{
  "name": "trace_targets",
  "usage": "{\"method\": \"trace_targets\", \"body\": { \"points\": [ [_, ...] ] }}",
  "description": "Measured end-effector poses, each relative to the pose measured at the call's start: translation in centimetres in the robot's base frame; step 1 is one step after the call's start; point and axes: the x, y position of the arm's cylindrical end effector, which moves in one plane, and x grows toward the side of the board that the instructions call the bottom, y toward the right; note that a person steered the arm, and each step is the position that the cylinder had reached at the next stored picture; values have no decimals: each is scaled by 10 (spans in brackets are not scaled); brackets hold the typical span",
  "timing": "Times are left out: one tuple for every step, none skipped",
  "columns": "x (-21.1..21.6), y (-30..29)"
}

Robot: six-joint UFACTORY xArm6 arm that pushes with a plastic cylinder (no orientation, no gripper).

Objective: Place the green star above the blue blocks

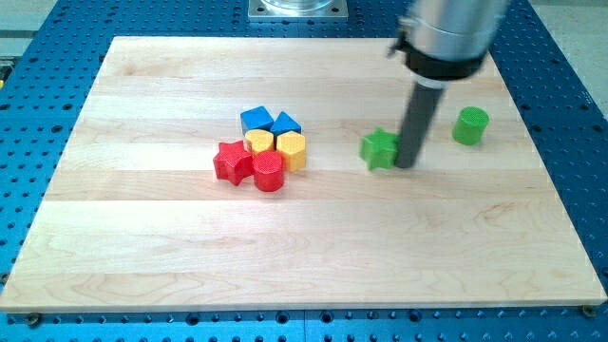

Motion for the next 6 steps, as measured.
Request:
{"method": "trace_targets", "body": {
  "points": [
    [-6,-28],
    [64,-44],
    [43,-59],
    [-22,-57],
    [-82,-64],
    [-90,-41]
  ]
}}
